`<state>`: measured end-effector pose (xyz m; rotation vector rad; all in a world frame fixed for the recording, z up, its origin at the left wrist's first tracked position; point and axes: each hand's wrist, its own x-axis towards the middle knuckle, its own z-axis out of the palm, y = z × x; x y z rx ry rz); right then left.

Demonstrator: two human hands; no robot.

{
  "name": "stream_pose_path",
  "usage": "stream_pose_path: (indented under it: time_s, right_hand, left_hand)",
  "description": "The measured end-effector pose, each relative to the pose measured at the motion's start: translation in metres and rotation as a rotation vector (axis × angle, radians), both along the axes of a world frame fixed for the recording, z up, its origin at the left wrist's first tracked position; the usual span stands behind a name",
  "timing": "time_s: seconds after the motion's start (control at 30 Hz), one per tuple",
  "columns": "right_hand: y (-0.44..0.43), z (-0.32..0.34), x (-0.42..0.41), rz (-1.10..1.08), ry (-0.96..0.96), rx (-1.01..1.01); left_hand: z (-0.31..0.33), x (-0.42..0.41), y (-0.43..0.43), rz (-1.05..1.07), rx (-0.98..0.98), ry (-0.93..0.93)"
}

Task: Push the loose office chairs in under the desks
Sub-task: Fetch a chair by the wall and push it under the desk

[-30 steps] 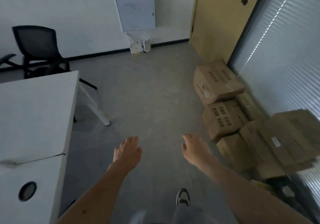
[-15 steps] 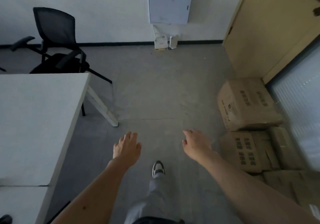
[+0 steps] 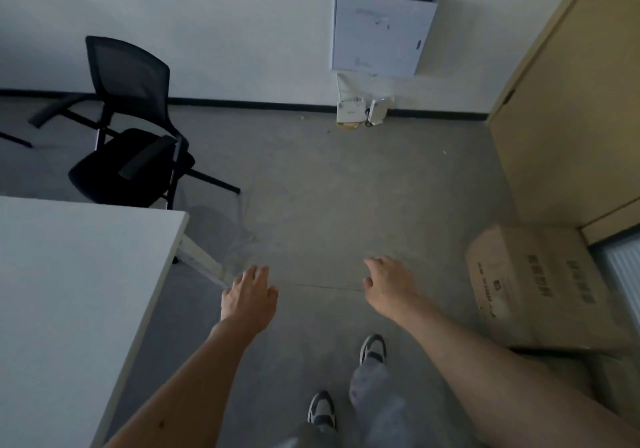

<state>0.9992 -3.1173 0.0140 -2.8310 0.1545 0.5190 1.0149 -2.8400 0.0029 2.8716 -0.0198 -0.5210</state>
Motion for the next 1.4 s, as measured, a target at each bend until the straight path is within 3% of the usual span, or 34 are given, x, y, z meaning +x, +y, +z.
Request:
stream_pose_path:
  time_s: [0.43, 0.73, 1.1, 1.4]
  right_hand:
    - [-0.036, 0.005, 0.270, 0.253, -0.024, 0.032]
    - [-0.027, -0.012, 0.402, 0.340, 0.048, 0.069]
    - [0.031, -0.004, 0.606, 0.423, 0.081, 0.011]
    - [0.115, -0.002, 0.729, 0.579, 0.109, 0.035]
  left_hand:
    - [0.009, 0.185, -0.045, 0.290, 0.007, -0.009]
    - [-0.001, 0.307, -0.042, 0.358, 0.018, 0.020]
    - [-0.005, 0.504, 0.016, 0.454, -0.056, -0.004]
    - [0.000, 0.595, 0.064, 0.620, -0.112, -0.020]
